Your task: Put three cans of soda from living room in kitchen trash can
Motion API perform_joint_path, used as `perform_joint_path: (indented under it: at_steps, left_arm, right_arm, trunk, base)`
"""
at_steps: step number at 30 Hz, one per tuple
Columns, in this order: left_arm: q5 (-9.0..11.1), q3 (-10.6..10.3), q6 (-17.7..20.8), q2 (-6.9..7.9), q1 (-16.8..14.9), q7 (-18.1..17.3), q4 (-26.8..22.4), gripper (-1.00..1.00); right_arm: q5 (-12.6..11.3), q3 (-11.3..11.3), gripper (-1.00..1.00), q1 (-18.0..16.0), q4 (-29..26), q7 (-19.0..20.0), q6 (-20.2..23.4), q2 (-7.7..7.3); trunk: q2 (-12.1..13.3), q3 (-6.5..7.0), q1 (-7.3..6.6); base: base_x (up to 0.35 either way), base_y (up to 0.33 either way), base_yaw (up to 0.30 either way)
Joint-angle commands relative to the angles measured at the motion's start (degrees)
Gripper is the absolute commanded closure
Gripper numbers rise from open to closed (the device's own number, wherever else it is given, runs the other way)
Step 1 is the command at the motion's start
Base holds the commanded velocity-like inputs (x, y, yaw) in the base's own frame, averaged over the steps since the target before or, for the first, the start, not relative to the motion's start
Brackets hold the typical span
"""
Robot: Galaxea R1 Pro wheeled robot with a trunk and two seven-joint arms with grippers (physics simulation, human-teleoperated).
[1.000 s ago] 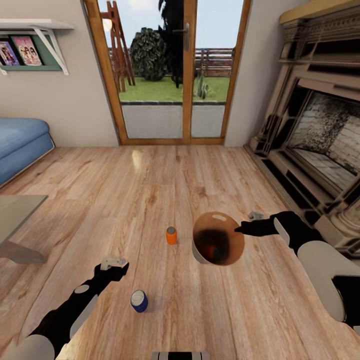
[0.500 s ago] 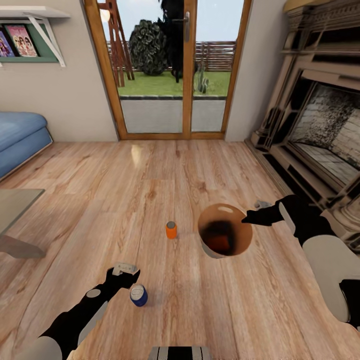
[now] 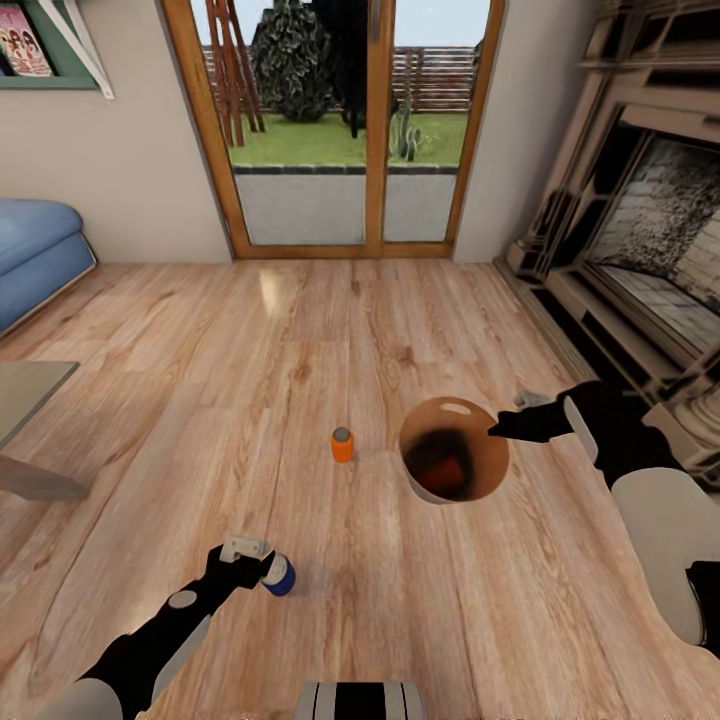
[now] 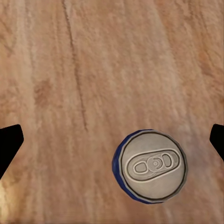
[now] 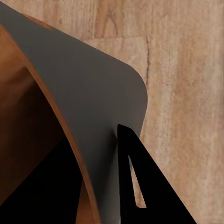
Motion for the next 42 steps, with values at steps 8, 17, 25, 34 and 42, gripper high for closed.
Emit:
perform_joint_path:
  at_steps: [8,17,25,34,42]
  left_arm:
    - [0.0,0.0,-0.3,-0.08,0.0,0.0,0.2,-1.00]
    - [0.1,-0.1,-0.6,-0.24,0.0,-0.3,-0.2,-1.00]
    - [0.1,-0.1,-1.1,-1.09,0.0,-0.5,-0.4,-1.00]
    - [0.0,-0.1,-2.0,-1.22,0.0,-1.2,-0.3,-1.00]
    - [0.0,-0.1,-2.1,-1.23,0.0,-1.3,-0.2,-1.00]
  right_arm:
    - [-1.3,0.0,1.00,-0.2,-0.1,0.2,0.3,-0.10]
    - [2.4,-0.1,1.00,-0.1,-0.1,0.2,0.3,-0.07]
    - [2.7,0.1,1.00,-0.1,-0.2,0.2,0.3,-0.03]
    - [2.9,0.3,1.00,-0.1,-1.4,0.2,0.3,-0.10]
    - [2.9,0.4,1.00,0.0,-2.7,0.2,0.3,0.16]
  trunk:
    - [0.0,-0.70,-0.01]
    - [0.0,-1.50,-0.01]
    - [-0.1,-3.08,0.10]
    - [-0.1,-3.86,0.10]
    - [-0.1,-4.54,0.12]
  base:
    - [0.000,0.000,0.000]
    - [0.000,0.000,0.000]
    - [0.000,0.000,0.000]
    - [0.000,0.000,0.000]
    - [0.000,0.000,0.000]
